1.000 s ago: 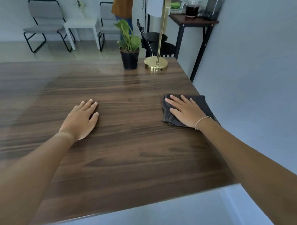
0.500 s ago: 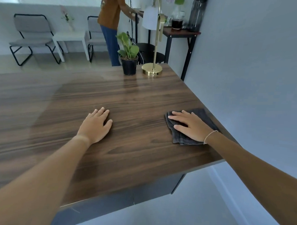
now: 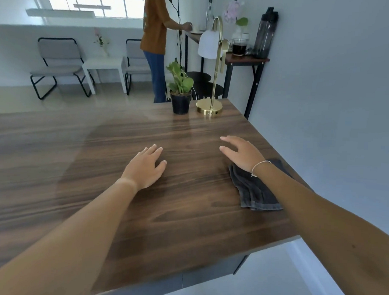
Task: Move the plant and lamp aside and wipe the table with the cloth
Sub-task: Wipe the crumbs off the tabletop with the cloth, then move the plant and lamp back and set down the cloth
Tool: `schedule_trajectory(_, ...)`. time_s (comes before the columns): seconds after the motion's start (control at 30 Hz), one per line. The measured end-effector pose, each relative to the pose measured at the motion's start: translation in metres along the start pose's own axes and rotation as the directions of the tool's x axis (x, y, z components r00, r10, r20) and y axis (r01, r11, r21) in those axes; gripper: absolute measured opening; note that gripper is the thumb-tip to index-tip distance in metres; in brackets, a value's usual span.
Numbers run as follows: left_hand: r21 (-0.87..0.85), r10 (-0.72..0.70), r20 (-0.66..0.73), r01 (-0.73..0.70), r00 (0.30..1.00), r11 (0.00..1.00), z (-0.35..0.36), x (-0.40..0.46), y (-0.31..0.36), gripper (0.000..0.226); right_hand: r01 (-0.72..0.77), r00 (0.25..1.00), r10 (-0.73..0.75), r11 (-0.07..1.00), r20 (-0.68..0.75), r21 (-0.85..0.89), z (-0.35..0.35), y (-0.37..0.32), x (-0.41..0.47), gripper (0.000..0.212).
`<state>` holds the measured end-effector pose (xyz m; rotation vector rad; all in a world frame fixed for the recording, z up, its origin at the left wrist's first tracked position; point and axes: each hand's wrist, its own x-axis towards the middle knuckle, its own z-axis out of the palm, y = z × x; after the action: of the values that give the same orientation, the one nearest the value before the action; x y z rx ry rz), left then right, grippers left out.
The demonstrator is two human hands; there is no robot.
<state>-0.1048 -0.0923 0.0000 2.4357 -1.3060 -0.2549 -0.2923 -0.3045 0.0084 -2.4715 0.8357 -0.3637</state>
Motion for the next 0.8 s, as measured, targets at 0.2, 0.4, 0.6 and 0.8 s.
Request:
schedule_trajectory(0.2, -0.049, -0.105, -0.030, 0.103, 0.994, 0.993, -0.003, 0.044, 0.004, 0.057, 0.030, 0.999, -0.027, 0.995, -0.025, 0.093, -0.001, 0.013, 0.063, 0.054)
schedule_trajectory(0.4, -0.121, -0.195, -0.086, 0.184, 0.977, 0.976, -0.006, 0.093, 0.013, 0.060, -0.016, 1.000, 0.017, 0.986, -0.006, 0.165, -0.005, 0.032, 0.134, 0.075)
schedule_trajectory(0.6, -0.181, -0.280, -0.111, 0.257, 0.954, 0.949, -0.004, 0.133, 0.013, 0.064, 0.005, 1.000, -0.003, 0.991, -0.014, 0.133, 0.000, 0.040, 0.187, 0.092)
schedule_trajectory(0.8, -0.235, -0.272, -0.072, 0.249, 0.960, 0.940, -0.001, 0.184, 0.007, 0.073, -0.001, 0.994, 0.009, 0.997, -0.113, 0.076, 0.010, 0.043, 0.235, 0.109)
